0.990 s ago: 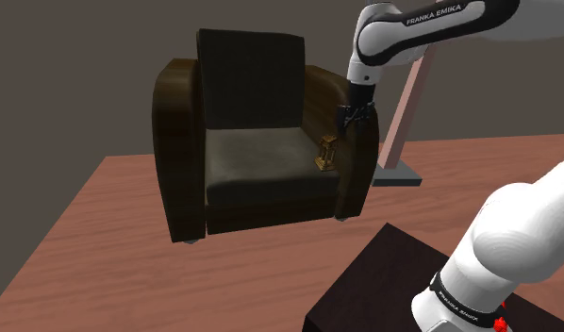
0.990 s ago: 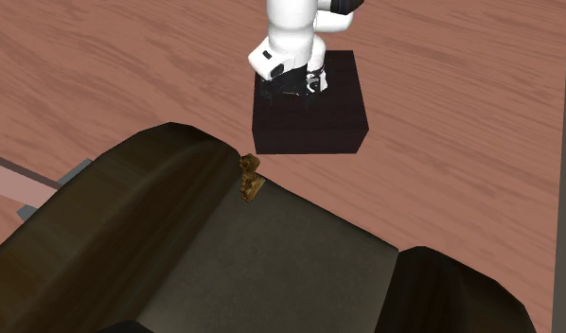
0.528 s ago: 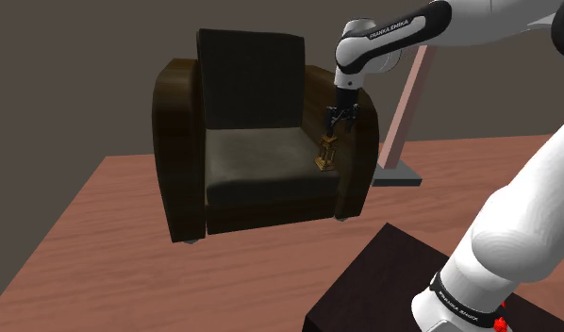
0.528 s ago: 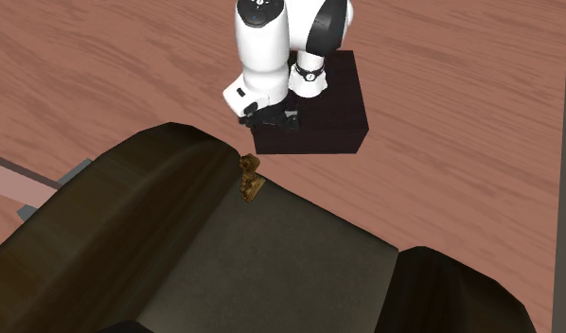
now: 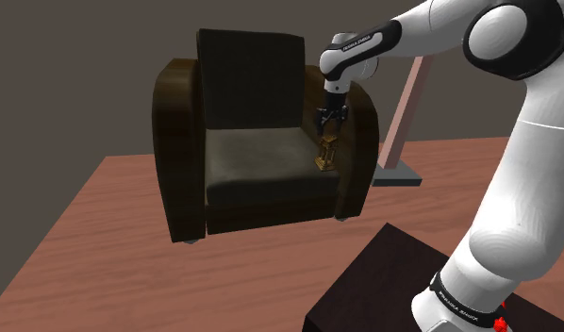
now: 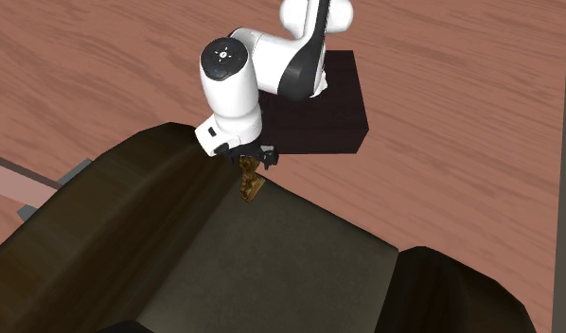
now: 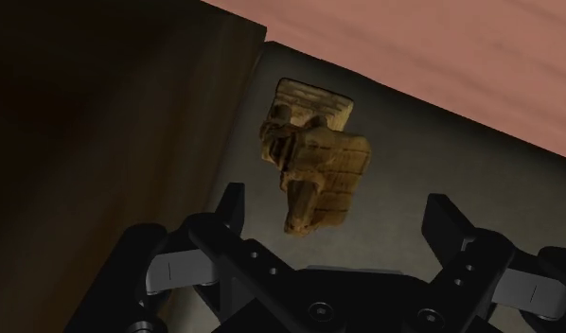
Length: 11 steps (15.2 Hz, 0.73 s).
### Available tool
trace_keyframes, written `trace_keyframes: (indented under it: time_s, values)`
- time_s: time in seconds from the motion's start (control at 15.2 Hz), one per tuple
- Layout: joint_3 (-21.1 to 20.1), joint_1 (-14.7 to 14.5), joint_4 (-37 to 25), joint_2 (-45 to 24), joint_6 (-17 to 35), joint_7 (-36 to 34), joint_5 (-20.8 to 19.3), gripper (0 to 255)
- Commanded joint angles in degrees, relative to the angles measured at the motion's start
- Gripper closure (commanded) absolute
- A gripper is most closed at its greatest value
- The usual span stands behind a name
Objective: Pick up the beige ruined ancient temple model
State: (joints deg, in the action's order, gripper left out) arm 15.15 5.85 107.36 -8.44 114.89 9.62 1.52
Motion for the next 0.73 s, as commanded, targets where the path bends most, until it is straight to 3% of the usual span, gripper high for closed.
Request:
trace_keyframes:
  time_s: [0.0, 0.46, 0.53, 0.66]
  values:
    - [0.0, 0.2, -0.2, -1.4, 1.3, 0.2, 0.4, 0]
    - [-0.1, 0.3, 2.3, -2.9, 5.2, 0.5, 0.9, 0]
    - [-0.1, 0.2, 2.3, -3.0, 5.3, 0.5, 0.9, 255]
    - [-0.1, 0.2, 2.4, -3.0, 5.3, 0.4, 0.9, 255]
